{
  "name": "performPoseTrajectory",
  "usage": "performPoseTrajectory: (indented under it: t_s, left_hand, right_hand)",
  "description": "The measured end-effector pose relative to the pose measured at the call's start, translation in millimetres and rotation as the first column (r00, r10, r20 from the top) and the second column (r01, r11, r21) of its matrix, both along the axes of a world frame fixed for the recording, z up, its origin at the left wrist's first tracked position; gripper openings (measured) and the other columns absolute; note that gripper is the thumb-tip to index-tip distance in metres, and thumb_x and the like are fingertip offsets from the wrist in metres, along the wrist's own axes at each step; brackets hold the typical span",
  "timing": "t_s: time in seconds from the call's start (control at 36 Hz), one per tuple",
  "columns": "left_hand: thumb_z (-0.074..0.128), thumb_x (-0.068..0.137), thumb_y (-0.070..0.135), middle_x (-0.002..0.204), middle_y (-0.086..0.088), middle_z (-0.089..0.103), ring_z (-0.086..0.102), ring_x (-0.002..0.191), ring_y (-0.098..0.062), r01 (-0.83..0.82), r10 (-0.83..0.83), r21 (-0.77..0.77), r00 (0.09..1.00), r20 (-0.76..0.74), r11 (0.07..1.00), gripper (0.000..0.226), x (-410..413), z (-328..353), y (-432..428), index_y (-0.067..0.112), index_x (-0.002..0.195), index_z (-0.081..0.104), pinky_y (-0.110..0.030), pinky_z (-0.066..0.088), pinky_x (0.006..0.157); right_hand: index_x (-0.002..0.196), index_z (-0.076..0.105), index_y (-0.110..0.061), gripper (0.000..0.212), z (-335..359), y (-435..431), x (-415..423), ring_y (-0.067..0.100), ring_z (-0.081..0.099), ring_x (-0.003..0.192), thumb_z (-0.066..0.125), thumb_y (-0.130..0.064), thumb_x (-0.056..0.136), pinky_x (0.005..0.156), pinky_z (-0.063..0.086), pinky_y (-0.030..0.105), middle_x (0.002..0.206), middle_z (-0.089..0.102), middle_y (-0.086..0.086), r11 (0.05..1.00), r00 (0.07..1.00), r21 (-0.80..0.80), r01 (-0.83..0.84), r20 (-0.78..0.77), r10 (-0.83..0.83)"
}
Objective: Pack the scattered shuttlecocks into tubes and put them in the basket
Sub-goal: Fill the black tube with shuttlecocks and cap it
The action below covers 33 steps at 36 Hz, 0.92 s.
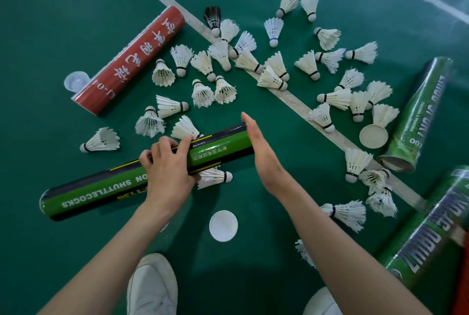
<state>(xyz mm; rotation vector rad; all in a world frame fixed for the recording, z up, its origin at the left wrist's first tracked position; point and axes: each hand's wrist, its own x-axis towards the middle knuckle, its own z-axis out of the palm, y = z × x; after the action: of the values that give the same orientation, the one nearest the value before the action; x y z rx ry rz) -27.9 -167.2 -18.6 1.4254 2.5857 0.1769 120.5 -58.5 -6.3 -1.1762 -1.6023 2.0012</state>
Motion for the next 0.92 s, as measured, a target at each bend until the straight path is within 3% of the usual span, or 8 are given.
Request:
performPoseTrajectory:
  t_s: [0.11, 0.22, 0.31, 0.39, 0.53, 0.61, 0.75, 0.92]
  left_hand:
    - [0.080, 0.068, 0.033, 0.115, -0.005, 0.037, 0.034, 0.110, -0.024, -0.042, 0.042, -0.057, 0.999, 0.002, 0.998, 0.081, -9, -3, -12, 0.028, 0.137, 0.038, -0.037, 0.015, 0.095]
    - [0.078, 0.069, 0.037, 0.117, -0.005, 0.037, 0.032, 0.113, -0.024, -0.127, 0.130, -0.104, 0.991, 0.029, 0.986, 0.080, -20, -13, -27, 0.029, 0.137, 0.036, -0.037, 0.013, 0.094]
    - [0.076, 0.072, 0.037, 0.118, -0.008, 0.039, 0.033, 0.113, -0.027, -0.200, 0.206, -0.119, 0.977, 0.047, 0.973, 0.078, -29, -19, -42, 0.027, 0.139, 0.035, -0.037, 0.013, 0.092]
    - [0.076, 0.073, 0.035, 0.120, -0.010, 0.038, 0.033, 0.113, -0.029, -0.238, 0.248, -0.140, 0.967, 0.060, 0.961, 0.078, -33, -22, -52, 0.024, 0.139, 0.034, -0.038, 0.015, 0.092]
    - [0.075, 0.074, 0.035, 0.119, -0.010, 0.038, 0.034, 0.113, -0.029, -0.238, 0.250, -0.136, 0.964, 0.086, 0.962, 0.076, -29, -26, -55, 0.024, 0.137, 0.035, -0.040, 0.018, 0.095]
    - [0.074, 0.074, 0.035, 0.118, -0.010, 0.038, 0.035, 0.112, -0.029, -0.236, 0.247, -0.119, 0.964, 0.093, 0.964, 0.074, -27, -26, -53, 0.024, 0.136, 0.035, -0.041, 0.019, 0.096]
    - [0.075, 0.074, 0.032, 0.117, -0.010, 0.038, 0.034, 0.112, -0.029, -0.219, 0.226, -0.092, 0.972, 0.064, 0.971, 0.073, -25, -25, -55, 0.025, 0.136, 0.036, -0.041, 0.017, 0.096]
    - [0.075, 0.074, 0.032, 0.118, -0.011, 0.038, 0.034, 0.113, -0.029, -0.207, 0.213, -0.093, 0.975, 0.060, 0.974, 0.074, -21, -24, -55, 0.024, 0.137, 0.036, -0.041, 0.017, 0.096]
  right_hand:
    - [0.150, 0.024, -0.029, 0.053, -6, 1, -11, -0.008, 0.019, 0.134, 0.018, -0.049, 0.101, 0.110, 0.011, 0.017, 0.154, 0.023, -0.015, 0.999, 0.999, -0.011, -0.036, 0.022, 0.036]
    - [0.137, 0.044, -0.016, 0.037, -25, -7, -21, 0.004, 0.042, 0.124, 0.040, -0.024, 0.102, 0.105, 0.030, 0.020, 0.139, 0.047, -0.003, 0.986, 0.985, 0.164, 0.011, 0.169, -0.039]
    - [0.127, 0.046, -0.012, 0.034, -41, -12, -19, 0.009, 0.045, 0.118, 0.048, -0.008, 0.093, 0.097, 0.033, 0.020, 0.129, 0.051, 0.000, 0.952, 0.937, 0.251, -0.175, 0.339, 0.083]
    - [0.127, 0.041, -0.010, 0.041, -52, -20, -15, 0.013, 0.044, 0.117, 0.054, -0.008, 0.088, 0.091, 0.031, 0.019, 0.124, 0.048, 0.001, 0.912, 0.901, 0.282, -0.297, 0.400, 0.170]
    - [0.132, 0.038, -0.008, 0.056, -68, -35, -16, 0.024, 0.039, 0.114, 0.062, -0.013, 0.082, 0.095, 0.036, 0.031, 0.124, 0.042, 0.008, 0.676, 0.757, 0.417, -0.607, 0.562, 0.333]
    - [0.140, 0.032, -0.012, 0.063, -78, -44, -19, 0.025, 0.040, 0.113, 0.061, -0.015, 0.084, 0.094, 0.038, 0.037, 0.128, 0.041, 0.007, 0.513, 0.672, 0.476, -0.715, 0.672, 0.313]
    - [0.147, 0.025, -0.009, 0.067, -92, -49, -14, 0.029, 0.046, 0.110, 0.055, -0.011, 0.087, 0.090, 0.039, 0.037, 0.130, 0.046, 0.009, 0.330, 0.633, 0.554, -0.765, 0.741, 0.224]
    - [0.140, 0.029, -0.025, 0.079, -102, -49, -2, 0.025, 0.051, 0.082, 0.068, -0.004, 0.075, 0.071, 0.046, 0.035, 0.097, 0.054, 0.005, 0.217, 0.701, 0.667, -0.713, 0.687, 0.189]
